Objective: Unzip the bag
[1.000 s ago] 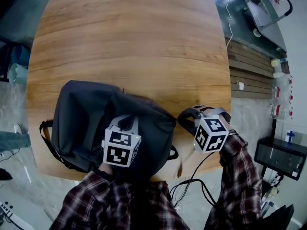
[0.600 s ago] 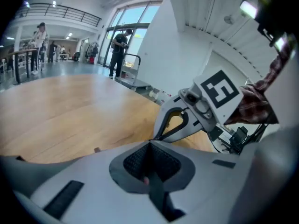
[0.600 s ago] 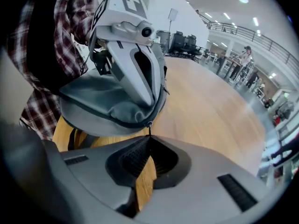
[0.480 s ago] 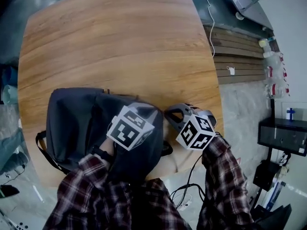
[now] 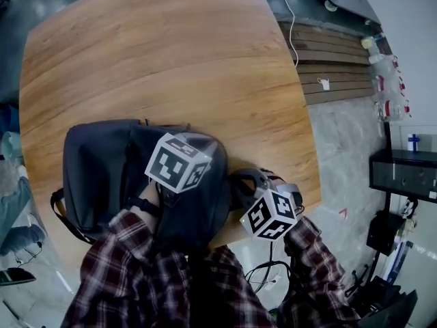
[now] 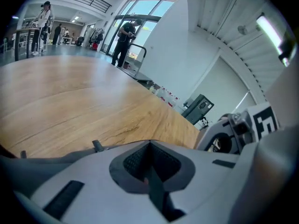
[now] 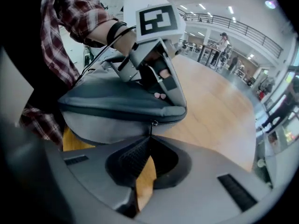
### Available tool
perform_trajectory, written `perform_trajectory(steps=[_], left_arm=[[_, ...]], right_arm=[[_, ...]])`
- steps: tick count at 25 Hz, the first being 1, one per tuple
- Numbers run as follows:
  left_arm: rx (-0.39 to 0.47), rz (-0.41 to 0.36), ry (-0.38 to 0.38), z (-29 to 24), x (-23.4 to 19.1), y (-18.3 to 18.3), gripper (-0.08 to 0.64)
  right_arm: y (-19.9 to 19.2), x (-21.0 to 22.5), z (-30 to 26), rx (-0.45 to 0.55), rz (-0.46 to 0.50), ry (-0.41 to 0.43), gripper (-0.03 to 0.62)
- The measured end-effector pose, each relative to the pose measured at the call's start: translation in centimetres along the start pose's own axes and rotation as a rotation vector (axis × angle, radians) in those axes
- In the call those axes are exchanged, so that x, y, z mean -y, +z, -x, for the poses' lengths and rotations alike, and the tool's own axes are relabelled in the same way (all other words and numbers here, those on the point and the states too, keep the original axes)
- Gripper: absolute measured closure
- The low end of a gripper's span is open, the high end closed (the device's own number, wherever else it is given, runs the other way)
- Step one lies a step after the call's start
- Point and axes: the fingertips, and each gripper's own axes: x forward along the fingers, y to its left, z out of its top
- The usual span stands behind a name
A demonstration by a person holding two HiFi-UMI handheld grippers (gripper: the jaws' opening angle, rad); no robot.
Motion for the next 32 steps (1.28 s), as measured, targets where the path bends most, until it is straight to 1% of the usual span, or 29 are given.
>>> perform_trajectory(steps=[3,5,8,11,12,14,16,17,19,21,24,27,29,31,32], left_arm=[[0.000,0.003,0.009,-0.1,-0.1,0.0,0.551],[-0.003,0.008,0.010,-0.2,-0.3,0.0,0.551],[-0.004,0.016,0.008,-0.2,-0.5,0.2,0.551],[0.003,0.015,0.006,-0.1,-0.5,0.4,0.551],[0.009,0.012,0.007,-0.1,-0.5,0.5,0.551],[0.037,0.014,0.027,0.2,-1.0,1.0,0.551],[0.079,0.031,0.083,1.0,-2.2,1.8,0.551],[0.087,0.037,0.117,1.6,-3.1,1.9,0.551],[0.064,0.031,0.170,2.9,-4.7,1.1,0.551],[0.044,0.020,0.208,4.3,-6.4,-0.1,0.551],[0.042,0.039,0.240,5.9,-8.2,-1.6,0.551],[0.030,0.040,0.256,7.1,-8.3,-2.2,0.551],[0.038,0.024,0.224,7.8,-7.0,-1.7,0.551],[0.072,-0.015,0.146,7.8,-4.5,-0.1,0.551],[0.090,-0.048,0.105,7.3,-3.1,0.8,0.551]], right_arm=[[0.7,-2.2,0.8,0.007,-0.088,-0.030,0.580],[1.3,-4.0,1.2,0.014,-0.119,-0.036,0.580],[2.0,-6.8,1.9,0.028,-0.154,-0.033,0.580],[2.5,-9.0,2.8,0.057,-0.217,-0.022,0.580],[2.4,-9.3,3.0,0.068,-0.243,-0.032,0.580],[1.9,-8.7,3.2,0.091,-0.297,-0.079,0.580],[1.4,-6.6,3.2,0.108,-0.333,-0.141,0.581],[1.3,-5.3,3.1,0.113,-0.336,-0.169,0.581],[1.3,-2.5,2.7,0.119,-0.315,-0.212,0.581],[1.7,0.2,2.0,0.130,-0.277,-0.236,0.581],[2.6,3.6,0.3,0.148,-0.204,-0.239,0.581],[4.0,5.7,-0.7,0.161,-0.129,-0.229,0.581],[5.1,6.7,-1.0,0.172,-0.090,-0.220,0.581],[5.9,7.5,-1.2,0.185,-0.061,-0.204,0.581],[6.2,7.7,-1.2,0.190,-0.049,-0.196,0.581]])
